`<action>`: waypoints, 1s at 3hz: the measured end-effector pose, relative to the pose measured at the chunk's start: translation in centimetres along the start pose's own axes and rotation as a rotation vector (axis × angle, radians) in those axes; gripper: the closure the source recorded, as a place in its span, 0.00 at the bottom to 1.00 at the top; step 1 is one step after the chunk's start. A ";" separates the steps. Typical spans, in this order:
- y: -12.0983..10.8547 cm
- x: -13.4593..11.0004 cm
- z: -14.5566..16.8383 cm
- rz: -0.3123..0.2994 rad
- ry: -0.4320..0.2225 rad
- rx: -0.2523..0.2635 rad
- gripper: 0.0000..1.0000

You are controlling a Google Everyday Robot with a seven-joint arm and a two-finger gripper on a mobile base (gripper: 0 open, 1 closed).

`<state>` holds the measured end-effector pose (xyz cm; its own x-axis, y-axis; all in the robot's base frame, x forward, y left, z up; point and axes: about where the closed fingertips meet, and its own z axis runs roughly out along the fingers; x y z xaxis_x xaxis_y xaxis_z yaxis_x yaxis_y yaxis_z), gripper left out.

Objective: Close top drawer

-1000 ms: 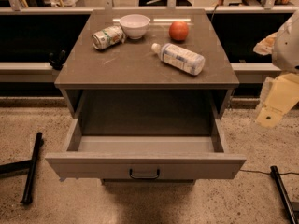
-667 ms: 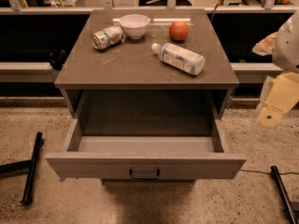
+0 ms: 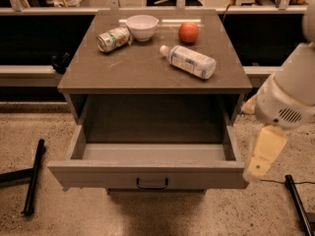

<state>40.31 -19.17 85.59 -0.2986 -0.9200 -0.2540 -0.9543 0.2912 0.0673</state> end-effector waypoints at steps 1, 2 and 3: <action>1.3 1.0 5.8 0.026 0.023 -0.087 0.00; 2.4 2.8 11.1 0.071 0.042 -0.144 0.18; 3.0 5.3 15.9 0.114 0.074 -0.181 0.41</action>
Offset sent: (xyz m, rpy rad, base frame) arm -0.0492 0.0094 -0.1823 0.0055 0.2517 -0.0689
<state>36.11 -18.99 69.15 -0.3982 -0.9025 -0.1641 -0.8991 0.3484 0.2650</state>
